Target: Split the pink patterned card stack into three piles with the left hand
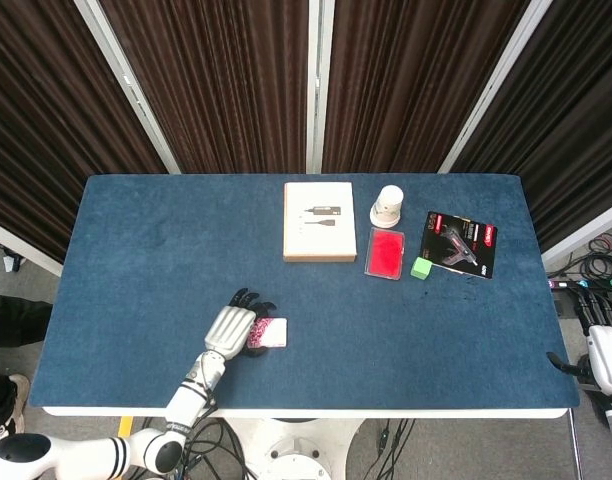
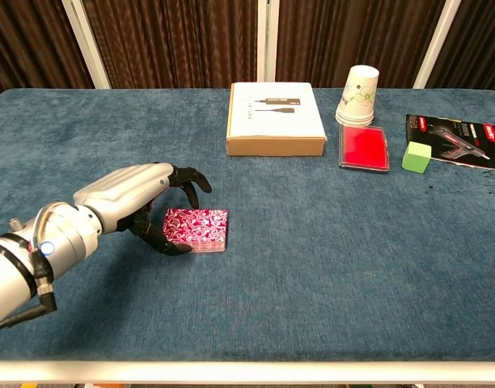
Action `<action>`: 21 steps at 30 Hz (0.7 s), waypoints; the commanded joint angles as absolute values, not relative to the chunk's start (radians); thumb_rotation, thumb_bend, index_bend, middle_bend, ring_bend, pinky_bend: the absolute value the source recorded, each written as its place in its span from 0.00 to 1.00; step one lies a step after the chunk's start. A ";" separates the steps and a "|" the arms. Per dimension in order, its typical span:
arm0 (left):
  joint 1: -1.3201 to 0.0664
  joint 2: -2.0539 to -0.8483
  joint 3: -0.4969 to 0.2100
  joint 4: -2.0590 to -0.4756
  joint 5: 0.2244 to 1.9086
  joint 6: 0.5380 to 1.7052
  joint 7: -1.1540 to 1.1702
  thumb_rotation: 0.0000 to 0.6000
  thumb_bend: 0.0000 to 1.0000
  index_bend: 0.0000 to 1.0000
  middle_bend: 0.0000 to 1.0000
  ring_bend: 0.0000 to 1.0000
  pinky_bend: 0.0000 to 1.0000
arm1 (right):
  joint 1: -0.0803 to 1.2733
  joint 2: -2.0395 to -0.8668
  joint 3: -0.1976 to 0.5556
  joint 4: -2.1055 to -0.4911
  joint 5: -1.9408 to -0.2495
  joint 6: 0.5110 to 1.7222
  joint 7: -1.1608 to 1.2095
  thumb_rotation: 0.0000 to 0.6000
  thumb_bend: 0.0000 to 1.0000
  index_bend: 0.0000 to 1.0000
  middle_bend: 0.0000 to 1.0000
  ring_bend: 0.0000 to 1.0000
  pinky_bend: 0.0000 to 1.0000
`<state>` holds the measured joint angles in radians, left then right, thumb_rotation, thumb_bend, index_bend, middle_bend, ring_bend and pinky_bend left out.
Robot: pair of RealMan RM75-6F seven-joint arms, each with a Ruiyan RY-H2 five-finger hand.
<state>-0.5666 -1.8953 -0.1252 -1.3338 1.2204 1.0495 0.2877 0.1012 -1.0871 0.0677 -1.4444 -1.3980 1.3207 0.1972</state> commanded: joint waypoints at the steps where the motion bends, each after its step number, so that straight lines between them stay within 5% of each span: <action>1: -0.568 -1.897 -0.126 -1.331 1.219 1.047 0.288 1.00 0.16 0.26 0.33 0.11 0.06 | 0.101 -1.088 0.067 -1.443 -1.397 1.319 0.197 1.00 0.09 0.00 0.00 0.00 0.00; 21: -0.567 -1.905 -0.130 -1.318 1.224 1.051 0.268 1.00 0.17 0.27 0.36 0.13 0.06 | 0.100 -1.087 0.069 -1.445 -1.386 1.311 0.189 1.00 0.09 0.00 0.00 0.00 0.00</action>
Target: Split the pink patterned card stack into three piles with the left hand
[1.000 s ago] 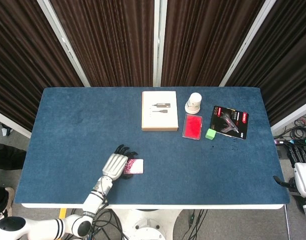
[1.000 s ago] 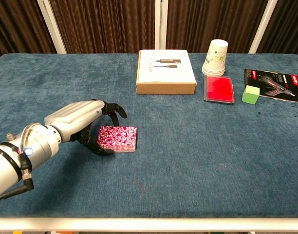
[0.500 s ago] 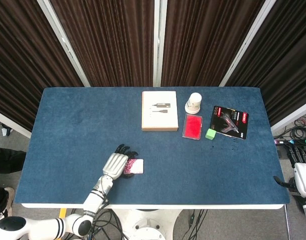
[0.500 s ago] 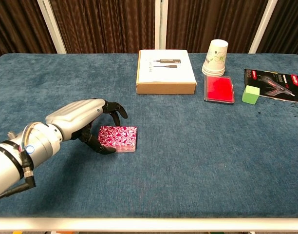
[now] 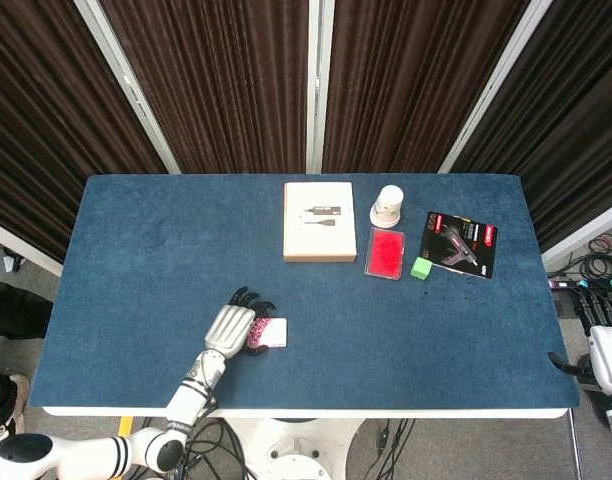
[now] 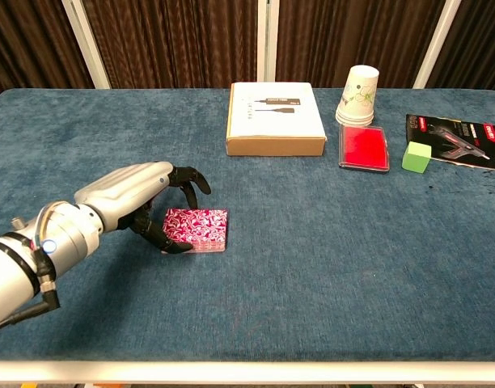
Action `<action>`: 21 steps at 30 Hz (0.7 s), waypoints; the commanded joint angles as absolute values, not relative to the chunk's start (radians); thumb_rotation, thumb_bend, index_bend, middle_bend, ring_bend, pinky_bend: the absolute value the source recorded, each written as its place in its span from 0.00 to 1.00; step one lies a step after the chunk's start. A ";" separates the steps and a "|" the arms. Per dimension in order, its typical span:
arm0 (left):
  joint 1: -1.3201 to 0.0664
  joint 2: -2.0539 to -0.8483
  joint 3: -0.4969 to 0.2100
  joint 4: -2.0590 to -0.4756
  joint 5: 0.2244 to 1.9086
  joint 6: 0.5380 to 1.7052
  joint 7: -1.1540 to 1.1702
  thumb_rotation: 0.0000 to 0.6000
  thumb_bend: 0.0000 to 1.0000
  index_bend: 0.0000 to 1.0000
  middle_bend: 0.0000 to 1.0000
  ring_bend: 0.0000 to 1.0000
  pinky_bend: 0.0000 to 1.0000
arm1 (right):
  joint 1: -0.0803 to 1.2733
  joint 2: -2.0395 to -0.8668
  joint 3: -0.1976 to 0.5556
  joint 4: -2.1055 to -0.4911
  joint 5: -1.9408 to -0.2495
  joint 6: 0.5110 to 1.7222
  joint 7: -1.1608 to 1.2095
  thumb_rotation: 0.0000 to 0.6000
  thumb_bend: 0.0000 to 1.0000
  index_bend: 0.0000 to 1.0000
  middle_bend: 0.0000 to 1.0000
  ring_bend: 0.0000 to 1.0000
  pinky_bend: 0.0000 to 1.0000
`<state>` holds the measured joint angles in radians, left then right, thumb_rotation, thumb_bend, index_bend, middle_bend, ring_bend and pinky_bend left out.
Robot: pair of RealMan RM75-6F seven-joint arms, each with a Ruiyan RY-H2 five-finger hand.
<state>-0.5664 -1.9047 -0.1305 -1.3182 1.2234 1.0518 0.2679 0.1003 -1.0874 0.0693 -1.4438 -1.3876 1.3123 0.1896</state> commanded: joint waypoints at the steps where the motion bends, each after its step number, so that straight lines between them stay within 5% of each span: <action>1: -0.567 -1.905 -0.129 -1.317 1.224 1.050 0.268 1.00 0.17 0.27 0.36 0.13 0.06 | 0.100 -1.087 0.069 -1.445 -1.386 1.311 0.189 1.00 0.09 0.00 0.00 0.00 0.00; 21: -0.569 -1.907 -0.135 -1.311 1.221 1.046 0.265 1.00 0.19 0.27 0.37 0.13 0.06 | 0.100 -1.086 0.070 -1.443 -1.383 1.306 0.193 1.00 0.09 0.00 0.00 0.00 0.00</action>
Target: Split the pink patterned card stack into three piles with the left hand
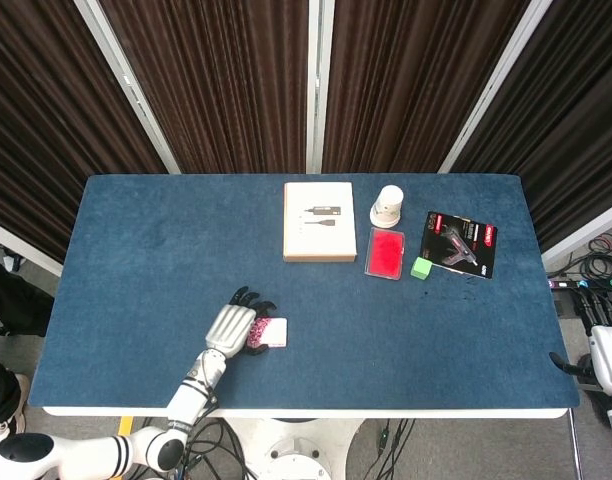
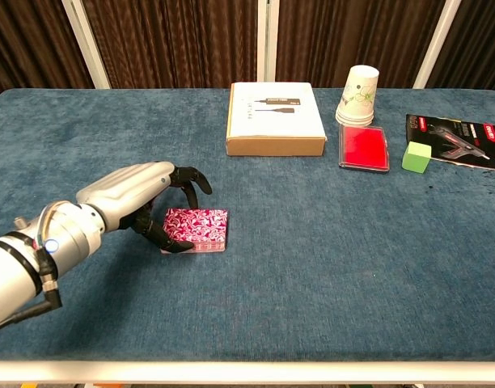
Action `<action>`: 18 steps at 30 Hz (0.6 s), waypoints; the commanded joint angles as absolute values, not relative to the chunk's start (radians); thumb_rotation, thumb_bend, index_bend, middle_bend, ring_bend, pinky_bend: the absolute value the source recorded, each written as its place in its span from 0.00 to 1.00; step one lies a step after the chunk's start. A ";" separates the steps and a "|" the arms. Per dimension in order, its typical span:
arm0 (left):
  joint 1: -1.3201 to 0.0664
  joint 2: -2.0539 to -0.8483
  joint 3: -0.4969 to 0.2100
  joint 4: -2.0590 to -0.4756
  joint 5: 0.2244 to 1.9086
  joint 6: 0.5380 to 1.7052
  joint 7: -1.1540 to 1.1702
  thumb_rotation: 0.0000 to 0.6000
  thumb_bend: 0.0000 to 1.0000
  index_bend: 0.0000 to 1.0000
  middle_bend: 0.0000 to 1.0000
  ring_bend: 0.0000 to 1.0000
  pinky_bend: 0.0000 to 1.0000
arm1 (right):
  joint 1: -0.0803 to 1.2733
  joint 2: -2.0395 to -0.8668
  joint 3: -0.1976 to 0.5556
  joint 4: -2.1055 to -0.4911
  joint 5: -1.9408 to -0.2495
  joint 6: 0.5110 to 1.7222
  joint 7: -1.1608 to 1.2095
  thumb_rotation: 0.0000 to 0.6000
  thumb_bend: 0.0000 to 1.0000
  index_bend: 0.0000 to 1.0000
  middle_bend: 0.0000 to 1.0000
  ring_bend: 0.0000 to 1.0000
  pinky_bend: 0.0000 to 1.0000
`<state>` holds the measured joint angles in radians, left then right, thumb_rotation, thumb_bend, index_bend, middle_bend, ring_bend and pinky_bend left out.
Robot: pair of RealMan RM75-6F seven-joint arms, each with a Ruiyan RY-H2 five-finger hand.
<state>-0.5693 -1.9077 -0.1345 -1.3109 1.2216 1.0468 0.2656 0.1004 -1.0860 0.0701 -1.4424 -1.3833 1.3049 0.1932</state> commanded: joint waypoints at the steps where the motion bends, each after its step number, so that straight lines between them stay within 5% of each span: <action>1: -0.569 -1.907 -0.135 -1.311 1.220 1.046 0.265 1.00 0.19 0.27 0.38 0.13 0.06 | 0.100 -1.086 0.071 -1.443 -1.384 1.307 0.192 1.00 0.09 0.00 0.00 0.00 0.00; 18: -0.567 -1.910 -0.133 -1.307 1.233 1.055 0.254 1.00 0.20 0.27 0.40 0.13 0.06 | 0.100 -1.087 0.071 -1.439 -1.380 1.300 0.194 1.00 0.09 0.00 0.00 0.00 0.00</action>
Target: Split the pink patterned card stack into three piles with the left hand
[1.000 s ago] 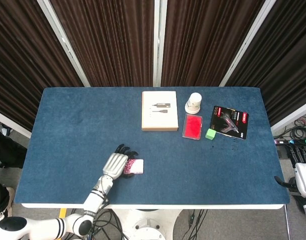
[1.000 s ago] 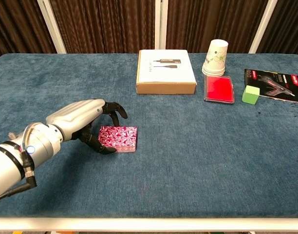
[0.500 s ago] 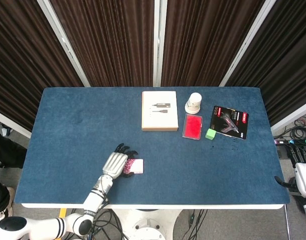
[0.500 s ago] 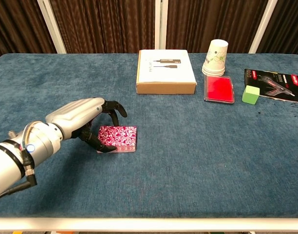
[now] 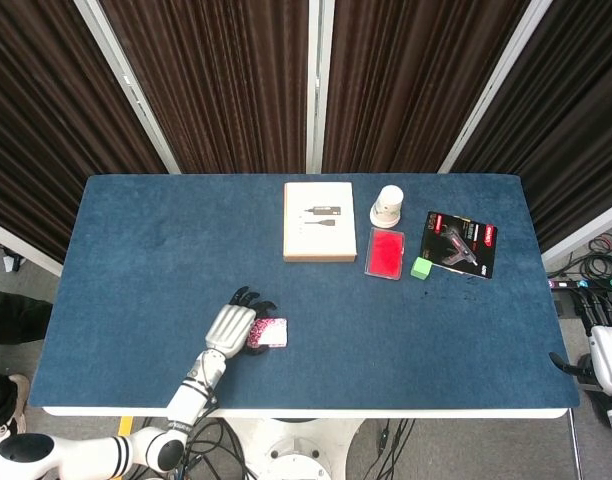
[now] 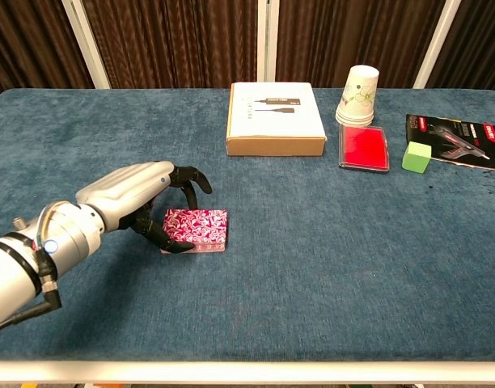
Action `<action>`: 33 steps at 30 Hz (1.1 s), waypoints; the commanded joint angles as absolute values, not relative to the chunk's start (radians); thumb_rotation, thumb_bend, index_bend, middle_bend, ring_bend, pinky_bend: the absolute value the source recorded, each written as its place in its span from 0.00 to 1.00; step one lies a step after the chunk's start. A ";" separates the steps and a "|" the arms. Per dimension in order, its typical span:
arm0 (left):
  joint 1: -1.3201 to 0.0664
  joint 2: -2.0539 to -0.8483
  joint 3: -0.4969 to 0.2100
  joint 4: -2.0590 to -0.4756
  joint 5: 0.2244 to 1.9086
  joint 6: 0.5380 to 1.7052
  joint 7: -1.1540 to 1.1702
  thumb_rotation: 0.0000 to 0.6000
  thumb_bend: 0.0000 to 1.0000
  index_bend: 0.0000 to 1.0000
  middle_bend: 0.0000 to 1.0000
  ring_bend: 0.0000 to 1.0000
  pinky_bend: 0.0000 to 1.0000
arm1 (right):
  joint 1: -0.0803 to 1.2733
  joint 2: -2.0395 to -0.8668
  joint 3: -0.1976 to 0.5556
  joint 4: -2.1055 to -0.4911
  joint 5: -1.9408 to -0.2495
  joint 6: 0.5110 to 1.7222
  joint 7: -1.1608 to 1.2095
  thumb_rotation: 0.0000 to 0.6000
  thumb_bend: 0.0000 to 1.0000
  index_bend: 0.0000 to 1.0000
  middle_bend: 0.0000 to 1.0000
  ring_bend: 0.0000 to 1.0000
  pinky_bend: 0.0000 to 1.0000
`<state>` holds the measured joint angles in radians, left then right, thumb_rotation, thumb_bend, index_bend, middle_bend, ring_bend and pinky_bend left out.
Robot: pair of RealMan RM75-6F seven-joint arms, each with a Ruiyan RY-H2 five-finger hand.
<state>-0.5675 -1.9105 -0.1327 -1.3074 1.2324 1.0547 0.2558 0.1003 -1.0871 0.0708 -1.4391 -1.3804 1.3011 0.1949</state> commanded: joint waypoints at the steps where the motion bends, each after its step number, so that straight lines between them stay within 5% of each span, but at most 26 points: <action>1: -0.567 -1.910 -0.133 -1.307 1.234 1.056 0.253 1.00 0.20 0.28 0.41 0.13 0.06 | 0.101 -1.087 0.071 -1.439 -1.379 1.300 0.194 1.00 0.09 0.00 0.00 0.00 0.00; 23: -0.562 -1.847 -0.175 -1.330 1.260 1.097 0.195 1.00 0.21 0.28 0.44 0.13 0.06 | 0.103 -1.085 0.072 -1.457 -1.377 1.298 0.168 1.00 0.09 0.00 0.00 0.00 0.00; 33: -0.571 -1.798 -0.196 -1.185 1.285 1.068 0.021 1.00 0.21 0.29 0.45 0.14 0.06 | 0.105 -1.079 0.073 -1.486 -1.371 1.299 0.133 1.00 0.09 0.00 0.00 0.00 0.00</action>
